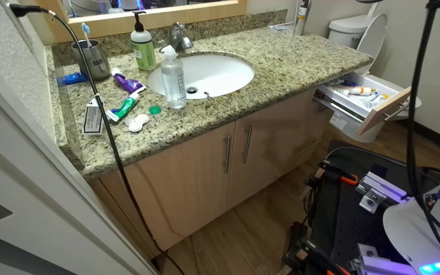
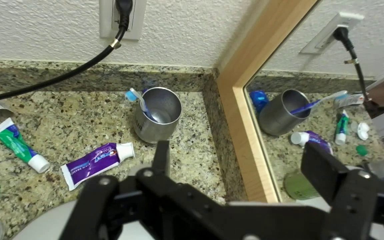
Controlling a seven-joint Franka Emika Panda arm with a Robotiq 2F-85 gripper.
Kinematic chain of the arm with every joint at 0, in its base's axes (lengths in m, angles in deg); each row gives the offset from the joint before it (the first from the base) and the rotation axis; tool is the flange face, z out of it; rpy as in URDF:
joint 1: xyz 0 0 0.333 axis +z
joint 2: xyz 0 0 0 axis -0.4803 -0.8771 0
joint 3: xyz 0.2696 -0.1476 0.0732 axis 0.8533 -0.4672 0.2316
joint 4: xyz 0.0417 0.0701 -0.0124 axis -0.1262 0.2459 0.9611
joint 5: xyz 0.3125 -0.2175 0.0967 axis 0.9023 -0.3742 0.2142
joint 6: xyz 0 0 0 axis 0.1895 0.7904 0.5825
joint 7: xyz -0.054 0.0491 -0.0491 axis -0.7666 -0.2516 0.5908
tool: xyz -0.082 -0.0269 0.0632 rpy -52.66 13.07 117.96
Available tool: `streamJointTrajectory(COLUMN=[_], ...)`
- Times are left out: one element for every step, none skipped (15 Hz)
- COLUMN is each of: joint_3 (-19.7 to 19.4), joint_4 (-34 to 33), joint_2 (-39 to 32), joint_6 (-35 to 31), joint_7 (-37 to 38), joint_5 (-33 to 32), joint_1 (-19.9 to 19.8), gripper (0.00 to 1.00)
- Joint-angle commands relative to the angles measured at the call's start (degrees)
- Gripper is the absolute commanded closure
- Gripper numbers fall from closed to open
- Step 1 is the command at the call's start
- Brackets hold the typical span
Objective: Put the white tube in the open drawer then move the green bottle from the right to the left of the sink
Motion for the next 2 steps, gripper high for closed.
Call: streamJointTrajectory(joint_3=[-0.7,-0.7], joint_4=[0.9,0.8], joint_2=[1.9,3.1], joint_6=[0.5,1.6], joint_7=[-0.4,-0.5], joint_5=[0.8,0.9], joint_1=[-0.6,-1.3], gripper=[0.0,0.0])
